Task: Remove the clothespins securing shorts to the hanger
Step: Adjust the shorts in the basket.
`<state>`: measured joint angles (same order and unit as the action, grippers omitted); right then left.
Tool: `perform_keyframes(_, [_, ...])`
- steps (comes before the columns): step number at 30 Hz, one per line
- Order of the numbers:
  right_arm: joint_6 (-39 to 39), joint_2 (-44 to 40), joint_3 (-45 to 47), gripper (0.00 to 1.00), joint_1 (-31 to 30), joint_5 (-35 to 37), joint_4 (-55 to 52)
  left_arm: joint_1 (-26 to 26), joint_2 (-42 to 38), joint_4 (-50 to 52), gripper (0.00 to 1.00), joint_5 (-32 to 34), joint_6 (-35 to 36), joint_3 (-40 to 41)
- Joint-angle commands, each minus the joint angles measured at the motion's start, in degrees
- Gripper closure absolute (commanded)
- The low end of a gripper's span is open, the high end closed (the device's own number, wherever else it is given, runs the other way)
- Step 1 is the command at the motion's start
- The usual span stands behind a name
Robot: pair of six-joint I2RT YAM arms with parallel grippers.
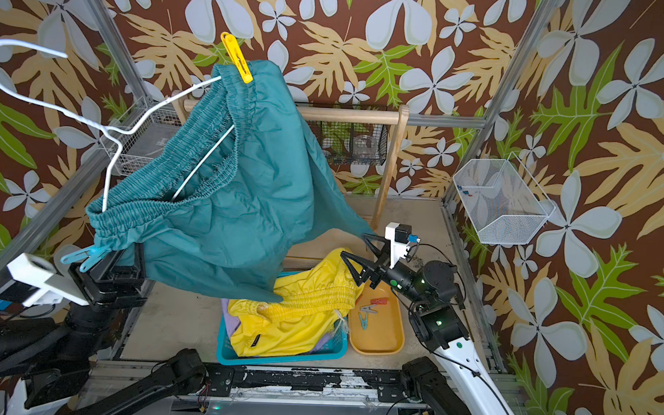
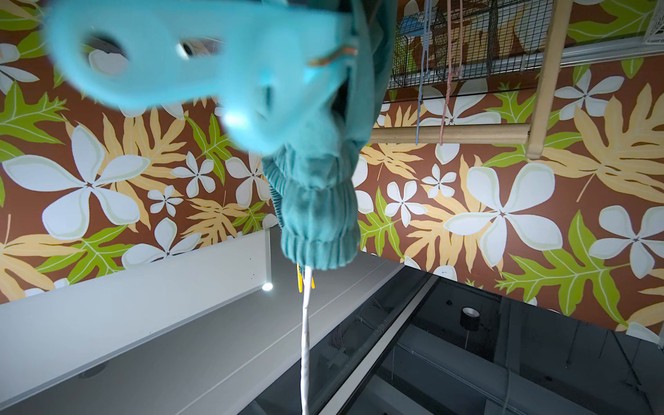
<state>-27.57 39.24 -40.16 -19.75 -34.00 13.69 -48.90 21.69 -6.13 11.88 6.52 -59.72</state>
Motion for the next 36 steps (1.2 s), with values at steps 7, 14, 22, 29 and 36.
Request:
perform_keyframes(7, [-1.0,0.5,-4.3,0.0,0.0,7.7,-1.9,0.1,-3.7,3.9,1.0,-1.8,-2.0,-0.2])
perform_keyframes(14, [-3.9,6.2,-7.6,0.0,-0.1,6.9,2.8,0.1,-6.7,9.5,1.0,-9.7,-3.8,0.0])
perform_keyframes(22, [-3.5,17.2,-9.4,0.0,-1.5,5.9,5.4,0.1,-7.6,11.7,1.0,-21.1,-4.6,2.3])
perform_keyframes(29, [5.3,19.5,-10.0,0.0,-23.2,24.8,1.2,0.1,-5.8,11.7,1.0,-18.5,-5.2,5.4])
perform_keyframes(36, [-0.7,22.5,-3.1,0.0,-32.0,33.1,6.4,0.0,-2.5,10.7,1.0,-19.8,-5.2,10.3])
